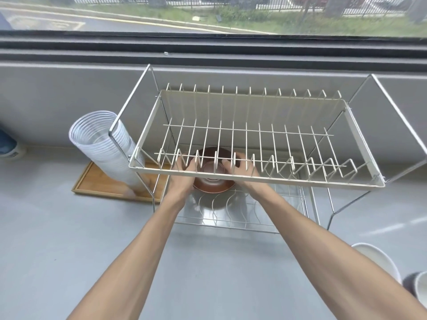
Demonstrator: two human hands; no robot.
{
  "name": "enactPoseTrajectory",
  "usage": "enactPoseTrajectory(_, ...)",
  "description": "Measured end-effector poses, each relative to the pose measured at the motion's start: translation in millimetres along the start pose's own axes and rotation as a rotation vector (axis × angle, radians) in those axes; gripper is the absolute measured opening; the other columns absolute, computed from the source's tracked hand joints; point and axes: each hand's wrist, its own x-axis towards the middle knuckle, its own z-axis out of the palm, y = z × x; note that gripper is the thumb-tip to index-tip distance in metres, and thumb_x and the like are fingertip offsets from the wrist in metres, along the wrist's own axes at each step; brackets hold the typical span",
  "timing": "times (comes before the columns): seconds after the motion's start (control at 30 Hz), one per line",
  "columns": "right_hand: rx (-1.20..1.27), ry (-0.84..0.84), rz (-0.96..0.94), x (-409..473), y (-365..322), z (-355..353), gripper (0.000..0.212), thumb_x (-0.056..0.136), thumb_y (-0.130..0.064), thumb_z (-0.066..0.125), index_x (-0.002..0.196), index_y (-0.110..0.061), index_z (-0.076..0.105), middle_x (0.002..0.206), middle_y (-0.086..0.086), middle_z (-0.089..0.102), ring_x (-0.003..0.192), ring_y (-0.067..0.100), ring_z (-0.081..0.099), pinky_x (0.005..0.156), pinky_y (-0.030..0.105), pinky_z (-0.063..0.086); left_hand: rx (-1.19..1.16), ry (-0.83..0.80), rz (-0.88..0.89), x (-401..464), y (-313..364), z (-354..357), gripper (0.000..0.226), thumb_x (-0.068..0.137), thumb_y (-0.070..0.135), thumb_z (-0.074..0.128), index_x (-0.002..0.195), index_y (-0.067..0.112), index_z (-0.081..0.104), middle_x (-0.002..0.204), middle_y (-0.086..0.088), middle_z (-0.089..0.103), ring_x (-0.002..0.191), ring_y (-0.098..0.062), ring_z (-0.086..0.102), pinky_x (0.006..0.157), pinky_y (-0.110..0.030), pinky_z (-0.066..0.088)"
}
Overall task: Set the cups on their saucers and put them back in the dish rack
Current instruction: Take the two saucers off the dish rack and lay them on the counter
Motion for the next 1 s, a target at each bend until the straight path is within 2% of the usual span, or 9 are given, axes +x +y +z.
enactPoseTrajectory(0.07, 0.001, 0.007, 0.038, -4.8, -2.4, -1.9, 0.059, 0.096, -0.042, 0.060, 0.141, -0.008, 0.045, 0.138, 0.017, 0.057, 0.128, 0.033, 0.054, 0.097, 0.032, 0.041, 0.022, 0.027, -0.013, -4.5, -0.2, 0.4, 0.067, 0.096, 0.043, 0.059, 0.155, 0.024, 0.032, 0.143, -0.005, 0.056, 0.123, -0.025, 0.060, 0.103, -0.050, 0.050)
enactPoseTrajectory(0.13, 0.033, -0.007, 0.064, -10.6, 1.1, -2.5, 0.060, 0.095, -0.046, 0.060, 0.139, -0.008, 0.046, 0.139, 0.016, 0.056, 0.129, 0.036, 0.052, 0.100, 0.034, 0.042, 0.050, 0.029, -0.008, -12.2, 0.7, 0.9, 0.064, 0.096, 0.043, 0.059, 0.153, 0.026, 0.035, 0.146, -0.009, 0.053, 0.129, -0.029, 0.056, 0.105, -0.052, 0.049)
enactPoseTrajectory(0.27, 0.083, -0.040, 0.047, -27.1, 2.9, -9.5, 0.067, 0.091, -0.054, 0.060, 0.144, -0.017, 0.043, 0.144, 0.004, 0.054, 0.129, 0.026, 0.053, 0.111, 0.044, 0.042, 0.047, 0.018, -0.005, -32.3, 0.8, 0.5, 0.060, 0.096, 0.043, 0.059, 0.150, 0.025, 0.040, 0.137, -0.007, 0.058, 0.118, -0.025, 0.062, 0.086, -0.047, 0.060)
enactPoseTrajectory(0.37, 0.056, -0.016, 0.059, -41.6, 4.5, -20.8, 0.068, 0.087, -0.060, 0.061, 0.143, -0.024, 0.045, 0.127, -0.007, 0.056, 0.118, 0.021, 0.057, 0.106, 0.041, 0.046, 0.028, -0.001, 0.004, -49.4, 0.7, -0.3, 0.045, 0.092, 0.041, 0.061, 0.133, 0.023, 0.052, 0.117, -0.007, 0.065, 0.091, -0.014, 0.067, 0.074, -0.042, 0.062)
enactPoseTrajectory(0.47, 0.014, 0.007, 0.038, -58.8, 6.2, -30.7, 0.053, 0.088, -0.055, 0.057, 0.127, -0.019, 0.059, 0.106, 0.000, 0.064, 0.109, 0.027, 0.063, 0.097, 0.050, 0.053, 0.027, -0.014, 0.019, -70.1, 0.2, 0.0, 0.051, 0.093, 0.045, 0.060, 0.138, 0.025, 0.048, 0.111, 0.002, 0.063, 0.094, -0.012, 0.065, 0.084, -0.048, 0.061)
enactPoseTrajectory(0.57, 0.072, 0.017, 0.012, -83.1, 8.7, -38.5, 0.057, 0.089, -0.051, 0.057, 0.134, -0.017, 0.053, 0.128, 0.005, 0.064, 0.119, 0.026, 0.061, 0.100, 0.052, 0.051, 0.069, -0.029, 0.041, -92.2, -0.5, 1.1, 0.062, 0.089, 0.053, 0.059, 0.144, 0.031, 0.045, 0.125, -0.003, 0.059, 0.117, -0.024, 0.061, 0.098, -0.053, 0.054)
enactPoseTrajectory(0.63, 0.102, 0.006, 0.026, -100.7, 12.0, -42.7, 0.067, 0.088, -0.053, 0.057, 0.144, -0.019, 0.043, 0.137, 0.007, 0.060, 0.123, 0.026, 0.060, 0.102, 0.053, 0.049, 0.096, -0.058, 0.052, -107.1, -1.3, 1.6, 0.068, 0.082, 0.059, 0.057, 0.144, 0.033, 0.045, 0.127, -0.007, 0.061, 0.118, -0.027, 0.061, 0.100, -0.054, 0.051)
enactPoseTrajectory(0.87, 0.106, 0.009, 0.060, -154.9, 26.9, -62.5, 0.060, 0.092, -0.048, 0.056, 0.143, -0.022, 0.040, 0.108, 0.006, 0.067, 0.093, 0.026, 0.072, 0.080, 0.048, 0.062, 0.122, -0.133, 0.068, -155.7, -8.9, 5.9, 0.077, 0.076, 0.064, 0.057, 0.145, 0.035, 0.042, 0.128, -0.008, 0.060, 0.115, -0.027, 0.064, 0.096, -0.052, 0.055)
enactPoseTrajectory(1.0, 0.056, 0.020, 0.083, -189.6, 36.7, -74.3, 0.064, 0.093, -0.050, 0.055, 0.148, -0.024, 0.035, 0.112, 0.004, 0.065, 0.098, 0.029, 0.070, 0.085, 0.048, 0.060, 0.123, -0.187, 0.079, -179.3, -19.4, 9.4, 0.064, 0.088, 0.055, 0.061, 0.145, 0.033, 0.044, 0.128, -0.007, 0.059, 0.105, -0.021, 0.066, 0.089, -0.046, 0.059)
